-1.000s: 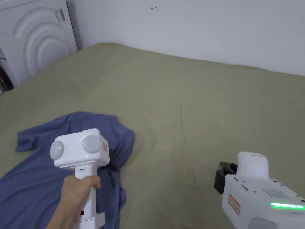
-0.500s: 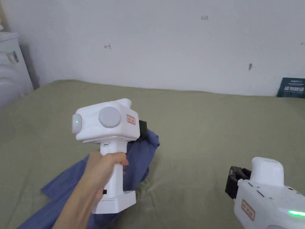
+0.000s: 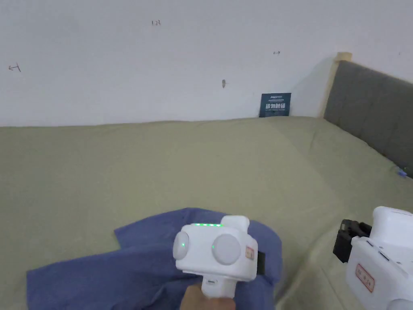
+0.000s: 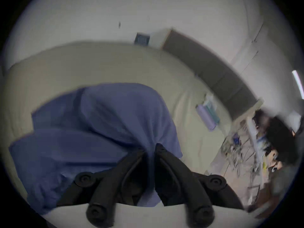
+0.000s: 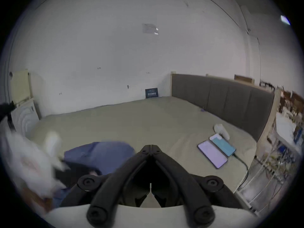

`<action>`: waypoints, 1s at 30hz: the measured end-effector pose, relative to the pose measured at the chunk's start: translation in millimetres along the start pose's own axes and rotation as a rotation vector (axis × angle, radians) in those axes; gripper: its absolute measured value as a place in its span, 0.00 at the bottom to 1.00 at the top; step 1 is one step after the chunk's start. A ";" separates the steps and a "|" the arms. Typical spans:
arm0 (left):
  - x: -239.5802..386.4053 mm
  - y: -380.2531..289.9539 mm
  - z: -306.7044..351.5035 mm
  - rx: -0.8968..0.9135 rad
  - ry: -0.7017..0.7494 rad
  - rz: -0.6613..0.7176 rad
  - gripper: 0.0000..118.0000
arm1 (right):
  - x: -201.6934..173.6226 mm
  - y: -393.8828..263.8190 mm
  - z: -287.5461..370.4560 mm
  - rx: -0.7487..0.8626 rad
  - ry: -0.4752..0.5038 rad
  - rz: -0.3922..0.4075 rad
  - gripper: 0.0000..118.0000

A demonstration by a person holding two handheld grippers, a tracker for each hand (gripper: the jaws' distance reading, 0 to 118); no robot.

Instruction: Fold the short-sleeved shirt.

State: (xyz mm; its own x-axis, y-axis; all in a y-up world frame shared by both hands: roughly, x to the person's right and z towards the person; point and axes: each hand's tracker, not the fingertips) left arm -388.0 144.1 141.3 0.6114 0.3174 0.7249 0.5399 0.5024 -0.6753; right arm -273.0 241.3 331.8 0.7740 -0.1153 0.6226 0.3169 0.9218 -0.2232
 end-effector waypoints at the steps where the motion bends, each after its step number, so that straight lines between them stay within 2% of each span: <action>1: 0.2 -14.3 -18.2 -0.062 0.021 0.012 0.07 | 2.5 -4.0 -1.9 -0.009 -0.003 0.005 0.00; 4: -4.2 -45.3 -45.3 -0.130 0.072 -0.010 0.07 | 0.5 -14.1 -8.2 -0.042 -0.025 0.052 0.00; 6: -9.0 -43.4 -35.6 -0.046 0.039 0.003 0.07 | -0.5 -17.9 -13.5 -0.063 -0.010 0.040 0.00; 7: -11.4 -37.5 -30.1 -0.069 0.015 0.053 0.08 | -1.6 -19.7 -14.9 -0.071 0.001 0.025 0.00; 8: -14.1 -31.8 -28.0 -0.084 0.014 0.037 0.16 | -4.0 -20.7 -16.2 -0.076 0.008 0.015 0.00; 9: -15.3 -29.0 -24.9 -0.104 -0.012 0.022 0.29 | -6.7 -21.4 -17.6 -0.081 0.015 0.012 0.00; 11: -17.5 -26.1 -12.4 -0.084 -0.054 0.026 0.65 | -13.3 -21.5 -19.6 -0.089 0.030 0.021 0.00; 12: -19.2 -24.2 -3.0 -0.048 -0.055 0.039 0.69 | -17.0 -21.4 -19.6 -0.091 0.036 0.029 0.00; 15: -34.5 -16.6 36.7 0.040 -0.017 0.041 0.69 | -29.4 -20.1 -20.7 -0.096 0.063 0.046 0.00; 17: -54.1 -13.1 69.1 0.088 0.019 0.047 0.67 | -39.7 -20.0 -20.3 -0.097 0.088 0.053 0.00; 19: -78.2 -15.0 95.9 0.147 0.085 0.089 0.59 | -51.5 -21.3 -20.0 -0.101 0.112 0.069 0.00; 20: -91.0 -17.9 107.2 0.166 0.122 0.104 0.38 | -58.6 -23.1 -20.4 -0.103 0.124 0.081 0.00; 21: -101.8 -22.8 114.2 0.189 0.147 0.099 0.12 | -64.6 -24.7 -20.9 -0.108 0.133 0.088 0.00; 22: -114.8 -29.9 118.9 0.191 0.182 0.122 0.00 | -71.6 -27.0 -22.2 -0.116 0.148 0.094 0.00; 24: -139.0 -46.7 121.7 0.163 0.223 0.209 0.00 | -85.5 -32.7 -25.2 -0.137 0.183 0.106 0.00; 26: -165.1 -71.2 125.2 0.171 0.185 0.276 0.00 | -100.3 -39.7 -28.2 -0.148 0.203 0.131 0.00; 30: -203.7 -98.7 132.3 0.164 0.289 0.354 0.00 | -126.4 -51.5 -38.9 -0.177 0.231 0.167 0.00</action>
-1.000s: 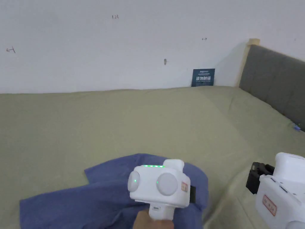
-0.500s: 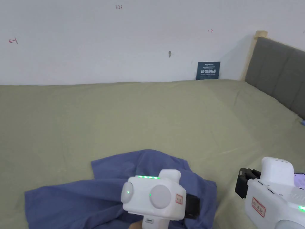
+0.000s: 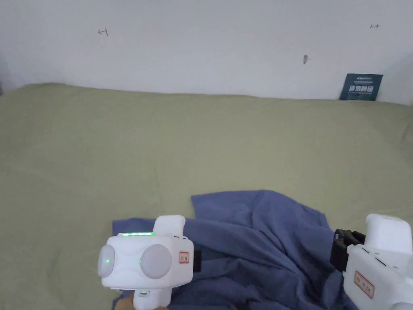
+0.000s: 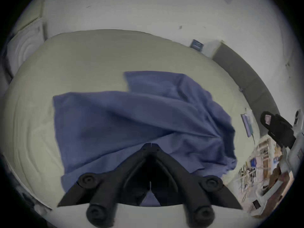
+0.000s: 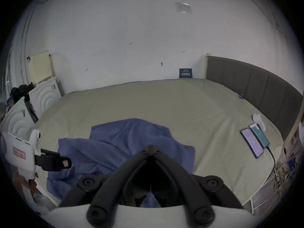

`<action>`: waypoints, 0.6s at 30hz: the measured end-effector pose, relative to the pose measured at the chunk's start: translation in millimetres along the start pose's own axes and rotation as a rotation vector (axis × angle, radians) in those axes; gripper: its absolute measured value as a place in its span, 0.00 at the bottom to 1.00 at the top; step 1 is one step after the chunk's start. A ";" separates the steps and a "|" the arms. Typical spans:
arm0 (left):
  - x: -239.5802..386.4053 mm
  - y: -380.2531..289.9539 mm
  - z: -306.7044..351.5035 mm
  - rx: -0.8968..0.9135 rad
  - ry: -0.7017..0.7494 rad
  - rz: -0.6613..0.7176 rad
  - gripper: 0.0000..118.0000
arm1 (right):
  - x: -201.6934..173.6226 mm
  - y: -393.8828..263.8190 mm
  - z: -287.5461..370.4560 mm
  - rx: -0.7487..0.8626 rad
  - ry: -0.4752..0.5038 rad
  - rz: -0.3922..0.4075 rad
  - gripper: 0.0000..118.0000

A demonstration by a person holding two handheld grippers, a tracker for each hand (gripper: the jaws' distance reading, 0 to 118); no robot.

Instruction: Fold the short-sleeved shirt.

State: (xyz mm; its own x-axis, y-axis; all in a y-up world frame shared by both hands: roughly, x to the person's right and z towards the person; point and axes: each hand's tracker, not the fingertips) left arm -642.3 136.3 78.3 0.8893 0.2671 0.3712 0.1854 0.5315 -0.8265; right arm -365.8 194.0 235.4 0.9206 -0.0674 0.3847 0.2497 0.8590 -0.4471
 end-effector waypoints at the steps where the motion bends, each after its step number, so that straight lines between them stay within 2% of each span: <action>1: -11.9 2.2 1.1 -0.008 0.001 0.025 0.00 | -4.4 -0.3 -4.8 -0.010 0.017 0.005 0.00; 4: -36.2 19.3 6.9 0.039 0.039 0.051 0.00 | -14.6 1.9 -16.9 -0.025 0.050 0.008 0.00; 5: -45.3 30.3 9.6 0.067 0.076 0.039 0.04 | -17.6 3.3 -20.3 -0.025 0.054 0.008 0.00; 6: -52.8 39.6 12.6 0.091 0.098 0.049 0.21 | -19.6 4.5 -23.4 -0.027 0.062 0.007 0.00; 8: -73.5 63.2 11.8 0.106 0.121 0.047 0.73 | -21.8 6.2 -27.9 -0.033 0.080 0.006 0.00; 12: -111.0 96.8 -5.9 0.101 0.212 0.126 0.75 | -23.4 3.6 -36.6 -0.048 0.083 0.011 0.00; 16: -129.0 99.1 -54.5 -0.014 0.255 0.093 0.75 | -21.6 -4.2 -48.2 -0.083 0.069 0.016 0.00; 18: -132.4 91.4 -80.3 -0.075 0.292 0.059 0.70 | -19.0 -7.0 -52.9 -0.099 0.070 0.010 0.00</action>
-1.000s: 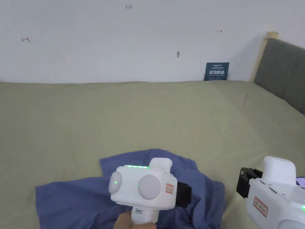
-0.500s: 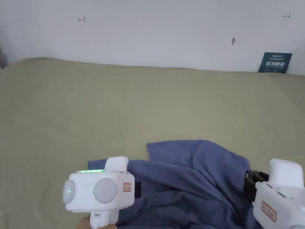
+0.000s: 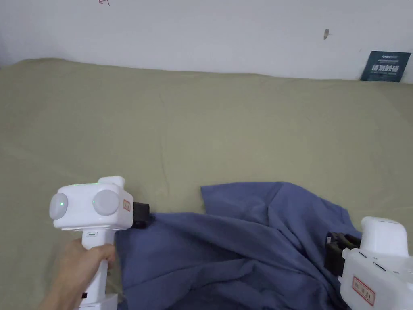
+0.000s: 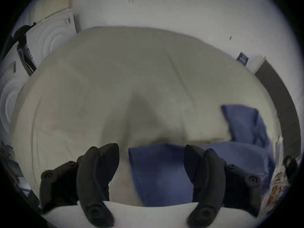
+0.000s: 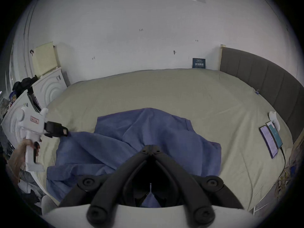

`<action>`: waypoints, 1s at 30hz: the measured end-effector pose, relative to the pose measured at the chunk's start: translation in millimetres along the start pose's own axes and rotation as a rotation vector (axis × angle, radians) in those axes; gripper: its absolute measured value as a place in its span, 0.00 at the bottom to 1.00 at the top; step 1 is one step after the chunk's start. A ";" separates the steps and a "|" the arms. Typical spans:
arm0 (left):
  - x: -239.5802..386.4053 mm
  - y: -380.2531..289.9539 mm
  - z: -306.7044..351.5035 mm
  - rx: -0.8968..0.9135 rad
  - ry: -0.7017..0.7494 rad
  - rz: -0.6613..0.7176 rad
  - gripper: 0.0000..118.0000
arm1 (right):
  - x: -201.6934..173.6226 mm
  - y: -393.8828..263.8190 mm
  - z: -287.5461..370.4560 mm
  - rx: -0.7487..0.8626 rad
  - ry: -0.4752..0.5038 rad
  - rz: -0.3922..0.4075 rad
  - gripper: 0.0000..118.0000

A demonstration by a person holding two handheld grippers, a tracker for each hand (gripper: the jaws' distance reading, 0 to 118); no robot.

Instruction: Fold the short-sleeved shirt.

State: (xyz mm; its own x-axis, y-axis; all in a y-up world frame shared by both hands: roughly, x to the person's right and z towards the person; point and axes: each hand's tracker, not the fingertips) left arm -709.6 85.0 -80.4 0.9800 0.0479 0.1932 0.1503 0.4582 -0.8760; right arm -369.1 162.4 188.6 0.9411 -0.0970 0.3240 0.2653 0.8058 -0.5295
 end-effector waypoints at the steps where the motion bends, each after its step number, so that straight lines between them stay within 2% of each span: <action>1: 3.6 -6.9 -6.4 0.002 0.044 -0.023 0.70 | 1.1 -0.8 -1.7 -0.010 -0.001 -0.001 0.00; 2: 8.8 -10.0 4.5 0.085 0.041 -0.021 0.64 | 2.3 -2.7 -2.1 -0.013 -0.003 0.000 0.00; 3: 12.1 -11.1 10.5 0.084 0.055 -0.013 0.48 | 3.3 -3.5 -3.0 -0.017 -0.006 0.000 0.00; 4: 18.4 -12.4 18.3 0.101 0.050 -0.002 0.18 | 4.5 -4.5 -4.6 -0.021 -0.009 0.000 0.00; 5: 22.7 -13.0 20.5 0.114 0.056 -0.017 0.02 | 5.7 -5.7 -6.1 -0.026 -0.009 0.000 0.00; 9: 33.2 -12.1 6.6 0.083 0.108 -0.132 0.02 | 10.6 -11.6 -8.3 -0.048 -0.009 -0.007 0.00; 12: 20.0 -7.5 23.4 0.091 0.036 -0.029 0.02 | 17.6 -8.8 -10.6 -0.056 0.006 -0.010 0.00; 15: 10.1 -6.7 41.6 0.108 -0.013 -0.004 0.02 | 26.3 13.1 -19.9 -0.064 0.123 -0.042 0.00; 17: 13.0 -3.7 56.8 0.129 -0.038 -0.025 0.02 | 25.6 36.3 -33.8 -0.051 0.160 0.010 0.00; 18: 13.2 -3.8 62.6 0.131 -0.042 -0.025 0.02 | 22.5 50.6 -44.7 -0.048 0.146 0.042 0.10; 19: 16.3 -4.7 69.5 0.140 -0.046 -0.025 0.02 | 19.6 63.6 -56.0 -0.036 0.149 0.080 0.35; 20: 19.6 -6.1 76.3 0.159 -0.053 -0.034 0.02 | 17.4 76.1 -72.2 -0.039 0.165 0.120 0.78; 21: 21.2 -7.2 79.8 0.163 -0.051 -0.036 0.02 | 14.8 88.2 -86.8 -0.062 0.195 0.124 0.91; 22: 23.1 -8.5 82.9 0.169 -0.045 -0.045 0.02 | 12.4 99.6 -100.3 -0.044 0.211 0.137 0.90; 25: 20.9 -7.6 79.4 0.175 -0.045 -0.062 0.02 | 5.8 124.9 -157.7 -0.144 0.189 0.172 0.87; 28: 16.5 -7.8 74.3 0.162 -0.042 -0.049 0.02 | 3.1 127.9 -206.6 -0.237 0.226 0.180 0.87; 29: 13.7 -8.0 73.4 0.150 -0.048 -0.038 0.02 | 1.6 124.0 -218.6 -0.285 0.213 0.169 0.87; 30: 10.4 -8.6 73.0 0.139 -0.073 -0.005 0.02 | 3.4 119.0 -237.0 -0.319 0.195 0.193 0.85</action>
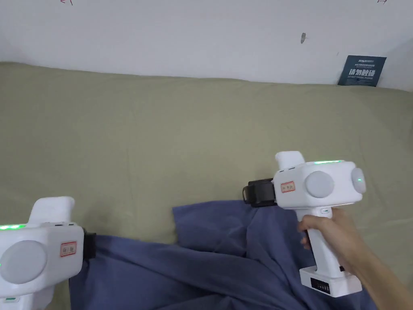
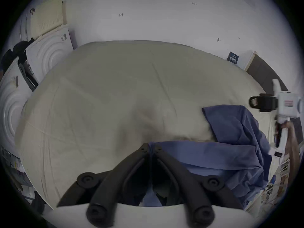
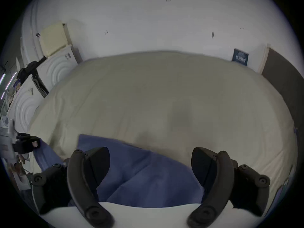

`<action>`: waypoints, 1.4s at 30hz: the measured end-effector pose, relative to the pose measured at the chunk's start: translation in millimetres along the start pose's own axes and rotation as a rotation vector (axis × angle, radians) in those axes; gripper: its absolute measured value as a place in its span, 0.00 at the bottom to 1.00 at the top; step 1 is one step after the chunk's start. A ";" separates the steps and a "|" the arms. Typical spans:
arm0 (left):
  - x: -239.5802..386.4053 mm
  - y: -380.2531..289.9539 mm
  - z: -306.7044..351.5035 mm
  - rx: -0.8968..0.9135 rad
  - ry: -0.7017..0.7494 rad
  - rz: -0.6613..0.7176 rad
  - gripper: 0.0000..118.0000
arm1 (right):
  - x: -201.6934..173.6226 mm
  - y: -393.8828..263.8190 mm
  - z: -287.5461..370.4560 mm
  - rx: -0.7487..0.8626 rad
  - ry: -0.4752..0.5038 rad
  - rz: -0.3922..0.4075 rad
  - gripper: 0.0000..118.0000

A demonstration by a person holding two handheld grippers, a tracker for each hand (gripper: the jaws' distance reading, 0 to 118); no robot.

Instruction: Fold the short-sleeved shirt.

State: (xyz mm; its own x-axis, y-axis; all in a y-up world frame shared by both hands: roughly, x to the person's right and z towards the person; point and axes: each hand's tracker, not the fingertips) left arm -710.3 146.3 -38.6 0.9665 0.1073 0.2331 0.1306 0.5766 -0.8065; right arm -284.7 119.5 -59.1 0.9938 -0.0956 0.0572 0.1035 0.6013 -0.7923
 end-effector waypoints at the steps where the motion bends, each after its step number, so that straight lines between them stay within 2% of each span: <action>1: -5.7 1.3 -3.6 0.000 -0.026 0.018 0.02 | 0.9 -3.2 -15.2 -0.052 -0.011 0.039 0.78; 2: -10.9 4.4 -8.1 -0.010 -0.023 0.013 0.02 | 1.2 -8.3 -27.3 -0.105 -0.028 0.073 0.61; 3: -11.5 5.6 -8.9 -0.018 -0.012 0.013 0.02 | 2.2 -12.2 -38.0 -0.158 -0.047 0.095 0.61; 4: -11.7 6.2 -8.6 -0.011 0.001 -0.004 0.02 | -2.9 -19.0 -29.4 -0.076 -0.057 0.116 0.59; 5: -12.0 6.7 -7.8 -0.002 0.000 -0.022 0.02 | -5.5 -15.7 -19.8 -0.035 -0.049 0.123 0.46; 6: -3.8 4.7 -1.4 -0.006 -0.001 -0.024 0.02 | -5.6 -13.5 -16.3 -0.068 -0.046 0.127 0.12; 7: -2.9 5.7 -0.6 -0.005 -0.005 -0.029 0.02 | -5.3 -12.7 -14.1 -0.069 -0.038 0.136 0.01; 11: 5.5 7.3 10.7 0.016 0.004 -0.049 0.02 | -2.5 -11.0 -11.9 -0.072 -0.028 0.073 0.01; 14: 5.5 11.5 19.3 0.021 0.011 -0.071 0.02 | 0.7 -4.2 19.2 -0.006 -0.029 0.009 0.01; 18: 7.6 18.5 45.8 0.070 0.034 -0.090 0.02 | 14.0 5.5 91.0 0.115 -0.053 -0.032 0.01; 21: 6.5 23.9 75.5 0.114 0.025 -0.071 0.02 | 24.4 7.3 162.8 0.207 -0.053 -0.102 0.01; 23: 9.0 23.9 97.7 0.166 0.043 -0.089 0.02 | 33.9 4.3 208.7 0.261 -0.092 -0.133 0.01; 24: 9.3 23.6 106.7 0.174 0.048 -0.090 0.02 | 56.8 6.7 217.0 0.290 -0.119 -0.145 0.01; 27: 8.4 20.3 136.9 0.221 0.044 -0.082 0.02 | 80.9 -4.6 275.8 0.370 -0.153 -0.188 0.01; 28: 8.6 19.1 145.2 0.234 0.042 -0.091 0.02 | 74.8 -16.0 297.0 0.396 -0.154 -0.200 0.01; 33: 12.9 24.7 187.8 0.320 0.009 -0.044 0.02 | 84.6 -34.2 358.5 0.466 -0.197 -0.225 0.01; 36: 18.5 48.3 199.0 0.355 0.020 -0.089 0.02 | 84.1 -32.2 378.9 0.492 -0.191 -0.243 0.01; 42: 29.7 116.8 218.1 0.439 0.054 -0.140 0.02 | 81.3 11.1 404.2 0.563 -0.220 -0.259 0.01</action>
State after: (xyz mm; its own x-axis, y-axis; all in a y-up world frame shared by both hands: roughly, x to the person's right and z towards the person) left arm -714.5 393.5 -7.4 0.9580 -0.0314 0.2851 0.1656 0.8722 -0.4602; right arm -186.0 439.0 182.2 0.9127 -0.1646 0.3740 0.2871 0.9095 -0.3006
